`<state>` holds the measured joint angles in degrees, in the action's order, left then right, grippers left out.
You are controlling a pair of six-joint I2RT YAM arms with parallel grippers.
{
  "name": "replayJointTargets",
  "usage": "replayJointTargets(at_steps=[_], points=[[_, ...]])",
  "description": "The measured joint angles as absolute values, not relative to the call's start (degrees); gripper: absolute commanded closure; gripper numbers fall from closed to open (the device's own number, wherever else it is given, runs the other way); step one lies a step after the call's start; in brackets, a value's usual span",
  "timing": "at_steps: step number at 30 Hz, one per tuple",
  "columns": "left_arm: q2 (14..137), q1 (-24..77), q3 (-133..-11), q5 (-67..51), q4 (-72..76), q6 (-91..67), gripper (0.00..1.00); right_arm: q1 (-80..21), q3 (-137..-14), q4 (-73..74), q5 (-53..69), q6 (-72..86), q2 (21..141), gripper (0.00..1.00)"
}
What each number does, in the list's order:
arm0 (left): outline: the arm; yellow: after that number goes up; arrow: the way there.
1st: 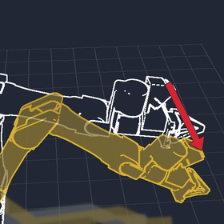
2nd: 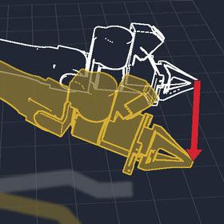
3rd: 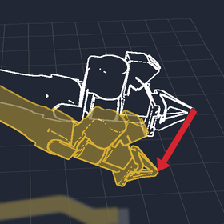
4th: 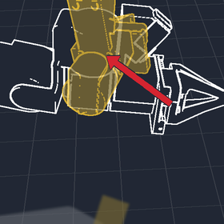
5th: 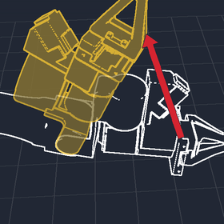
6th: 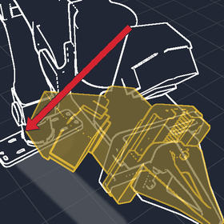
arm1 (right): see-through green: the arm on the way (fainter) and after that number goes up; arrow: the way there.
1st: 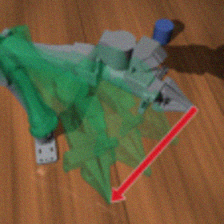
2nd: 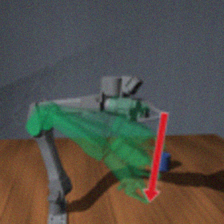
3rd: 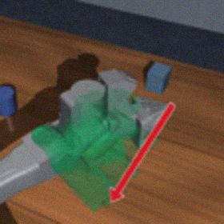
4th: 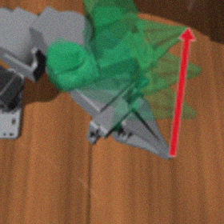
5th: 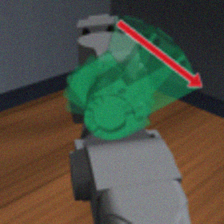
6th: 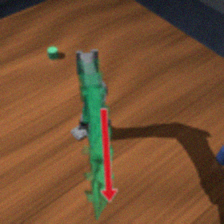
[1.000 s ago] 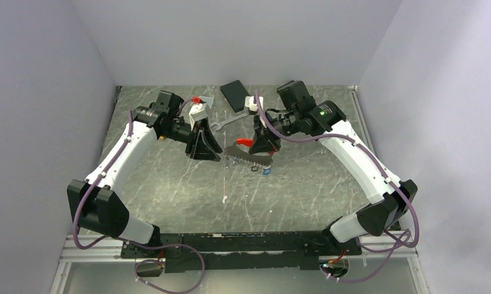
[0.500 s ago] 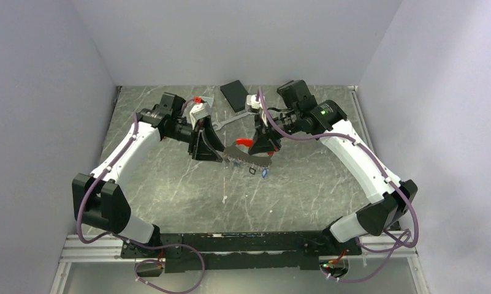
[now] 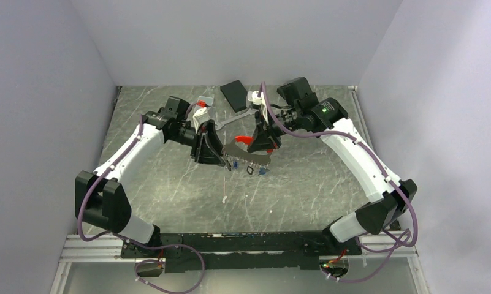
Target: Remove the keys from the keyring
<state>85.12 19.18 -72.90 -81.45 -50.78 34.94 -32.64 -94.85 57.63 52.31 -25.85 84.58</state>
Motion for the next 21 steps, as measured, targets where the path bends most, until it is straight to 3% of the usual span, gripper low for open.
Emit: replayJointTargets(at_steps=[9, 12, 21], points=[[85.1, 19.2, -73.7, -81.5, -53.4, 37.1, 0.82, -32.1, -94.9, 57.6, 53.0, -25.6, 84.7, 1.00], [85.1, 19.2, -74.9, -81.4, -55.2, 38.2, 1.00, -31.7, -94.9, 57.6, 53.1, -25.6, 84.7, 1.00], [84.5, 19.2, -76.9, -78.2, -59.7, 38.4, 1.00, -28.9, -92.7, 57.2, 53.9, -25.3, 84.6, 1.00]])
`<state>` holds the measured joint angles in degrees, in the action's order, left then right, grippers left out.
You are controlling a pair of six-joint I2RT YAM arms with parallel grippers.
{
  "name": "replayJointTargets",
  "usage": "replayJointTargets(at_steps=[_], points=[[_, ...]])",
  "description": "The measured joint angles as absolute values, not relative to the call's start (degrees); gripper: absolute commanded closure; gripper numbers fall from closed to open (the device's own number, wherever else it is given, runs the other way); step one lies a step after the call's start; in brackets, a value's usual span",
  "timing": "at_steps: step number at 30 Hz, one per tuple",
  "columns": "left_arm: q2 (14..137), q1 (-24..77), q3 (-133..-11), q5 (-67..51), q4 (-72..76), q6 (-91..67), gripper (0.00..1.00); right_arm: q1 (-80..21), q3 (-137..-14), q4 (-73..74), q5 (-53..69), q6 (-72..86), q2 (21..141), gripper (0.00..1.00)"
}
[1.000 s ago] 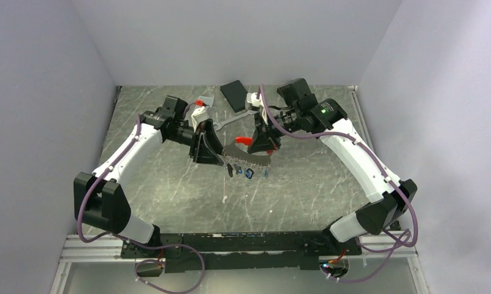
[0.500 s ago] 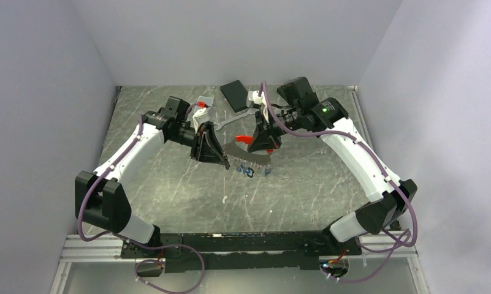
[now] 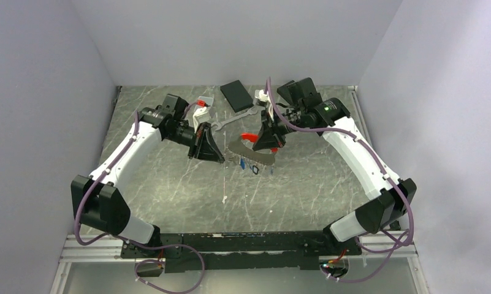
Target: Remove the keys from the keyring
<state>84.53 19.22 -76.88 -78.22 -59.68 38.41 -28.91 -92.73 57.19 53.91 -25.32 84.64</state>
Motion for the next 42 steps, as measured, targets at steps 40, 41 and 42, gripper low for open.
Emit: replayJointTargets(at_steps=[40, 41, 42], points=[[82.2, 20.7, -84.4, -62.9, -61.8, 29.4, 1.00, -26.7, -77.1, 47.4, 60.2, -27.8, 84.3, 1.00], [82.2, 21.1, -84.5, -62.6, -62.2, 29.8, 1.00, -26.7, -76.8, 46.9, 60.2, -27.9, 84.3, 1.00], [82.2, 21.5, -84.6, -62.1, -62.5, 30.4, 1.00, -26.7, -76.5, 46.2, 60.2, -28.0, 84.3, 1.00]])
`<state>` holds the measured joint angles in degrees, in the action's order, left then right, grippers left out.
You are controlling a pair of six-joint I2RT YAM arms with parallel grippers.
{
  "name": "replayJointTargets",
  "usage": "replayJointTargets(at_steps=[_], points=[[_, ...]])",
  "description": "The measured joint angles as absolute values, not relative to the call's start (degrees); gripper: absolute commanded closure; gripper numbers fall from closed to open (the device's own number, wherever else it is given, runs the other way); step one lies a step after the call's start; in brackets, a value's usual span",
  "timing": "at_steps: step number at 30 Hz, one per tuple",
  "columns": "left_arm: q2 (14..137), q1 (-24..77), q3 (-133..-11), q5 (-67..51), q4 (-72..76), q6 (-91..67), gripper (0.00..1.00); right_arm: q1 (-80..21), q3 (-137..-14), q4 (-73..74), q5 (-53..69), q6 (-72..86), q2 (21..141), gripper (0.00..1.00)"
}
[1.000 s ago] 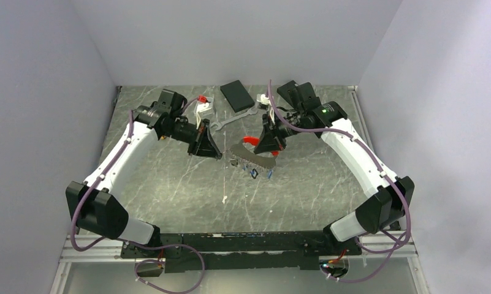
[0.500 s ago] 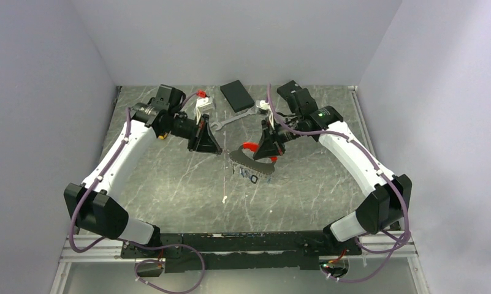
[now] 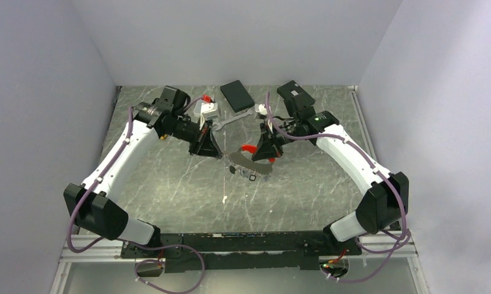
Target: Remove the keys from the keyring
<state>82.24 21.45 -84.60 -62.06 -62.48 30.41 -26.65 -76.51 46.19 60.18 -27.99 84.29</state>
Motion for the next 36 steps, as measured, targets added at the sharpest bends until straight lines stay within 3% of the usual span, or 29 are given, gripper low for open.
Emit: replayJointTargets(at_steps=[16, 22, 29, 36], points=[[83.1, 23.0, -87.1, -58.3, -65.4, 32.4, 1.00, -26.7, -70.3, 36.3, 65.3, -27.8, 85.1, 0.99], [83.5, 23.6, -88.5, -56.3, -67.2, 34.9, 1.00, -26.7, -69.3, 34.1, 66.8, -27.6, 86.0, 0.87], [83.5, 25.2, -90.0, -53.4, -69.1, 38.4, 1.00, -26.7, -69.3, 33.8, 67.3, -26.8, 86.4, 0.59], [83.4, 26.6, -92.1, -48.8, -72.8, 45.8, 1.00, -26.6, -69.4, 33.9, 67.7, -25.5, 86.5, 0.50]])
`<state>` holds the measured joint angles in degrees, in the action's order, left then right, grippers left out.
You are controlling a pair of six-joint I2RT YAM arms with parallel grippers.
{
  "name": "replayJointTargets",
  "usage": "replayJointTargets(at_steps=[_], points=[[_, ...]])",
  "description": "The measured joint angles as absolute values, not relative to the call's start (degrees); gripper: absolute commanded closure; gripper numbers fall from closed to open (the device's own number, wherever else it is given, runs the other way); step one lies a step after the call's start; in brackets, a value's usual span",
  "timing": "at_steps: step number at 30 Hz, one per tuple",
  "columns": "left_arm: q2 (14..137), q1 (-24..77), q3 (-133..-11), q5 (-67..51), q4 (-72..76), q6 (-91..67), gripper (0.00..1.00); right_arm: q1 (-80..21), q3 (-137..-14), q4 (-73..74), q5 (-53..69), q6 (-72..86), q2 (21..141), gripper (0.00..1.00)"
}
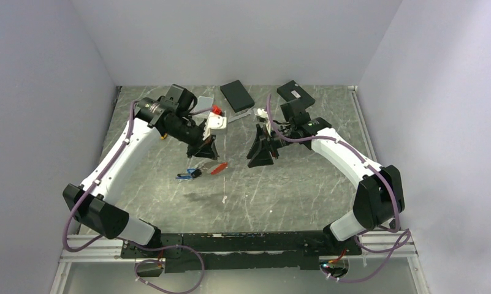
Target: Remove the keys from the keyring
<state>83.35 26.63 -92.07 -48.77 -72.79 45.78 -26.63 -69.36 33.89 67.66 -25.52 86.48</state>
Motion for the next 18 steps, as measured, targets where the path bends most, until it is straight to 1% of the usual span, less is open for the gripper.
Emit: replayJointTargets(at_steps=[9, 18], points=[[79.7, 27.2, -91.2, -41.9, -76.9, 62.7, 1.00, -25.8, -70.5, 33.6, 68.2, -23.2, 86.5, 0.49], [74.2, 30.2, -88.6, -38.3, -74.0, 73.5, 1.00, -25.4, -70.6, 33.3, 69.0, -22.9, 86.5, 0.50]])
